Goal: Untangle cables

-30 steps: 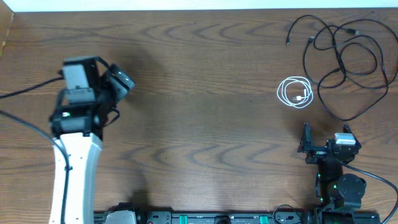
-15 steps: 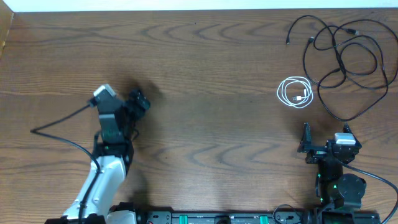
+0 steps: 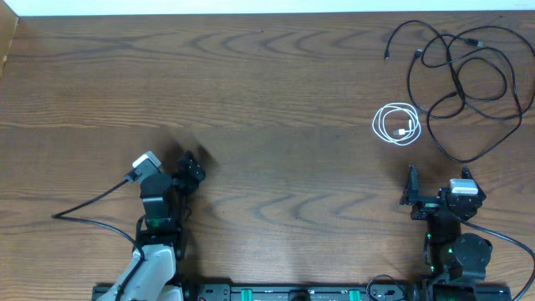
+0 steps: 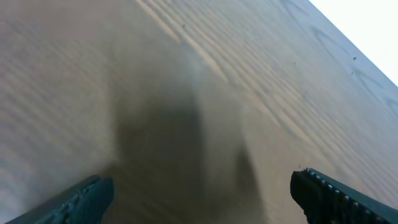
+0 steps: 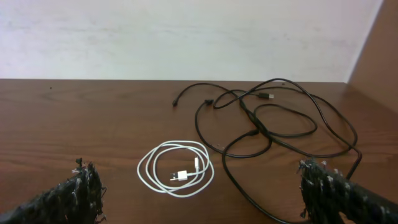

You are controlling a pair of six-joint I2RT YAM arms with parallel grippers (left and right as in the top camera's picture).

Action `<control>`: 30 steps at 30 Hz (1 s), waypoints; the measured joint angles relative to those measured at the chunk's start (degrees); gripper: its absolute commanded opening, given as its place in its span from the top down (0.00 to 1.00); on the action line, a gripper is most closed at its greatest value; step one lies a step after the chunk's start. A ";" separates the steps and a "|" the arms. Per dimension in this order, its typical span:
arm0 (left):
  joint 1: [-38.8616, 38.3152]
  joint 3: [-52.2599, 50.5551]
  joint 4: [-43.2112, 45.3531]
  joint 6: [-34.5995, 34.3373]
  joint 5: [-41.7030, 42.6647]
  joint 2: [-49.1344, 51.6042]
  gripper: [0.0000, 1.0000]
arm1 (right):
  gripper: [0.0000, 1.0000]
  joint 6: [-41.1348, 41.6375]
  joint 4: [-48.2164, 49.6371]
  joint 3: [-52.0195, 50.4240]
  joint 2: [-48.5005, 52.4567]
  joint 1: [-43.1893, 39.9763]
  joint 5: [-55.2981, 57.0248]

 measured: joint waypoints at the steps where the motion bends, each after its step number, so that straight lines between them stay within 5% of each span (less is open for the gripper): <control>1: 0.00 -0.66 0.15 -0.02 0.00 -0.39 0.02 | 0.01 0.00 0.00 0.00 0.00 0.00 0.02; 15: 0.00 -6.29 -7.30 0.00 -0.61 -12.33 0.02 | 0.01 -0.02 0.00 0.00 0.00 0.00 0.20; 24: 0.00 -6.27 -32.17 -0.02 -1.88 -35.50 0.02 | 0.01 0.00 0.04 0.00 0.00 0.00 0.24; 30: -0.07 -5.68 -33.57 5.55 -2.56 -51.91 0.02 | 0.01 0.00 -0.02 0.00 0.00 0.11 0.28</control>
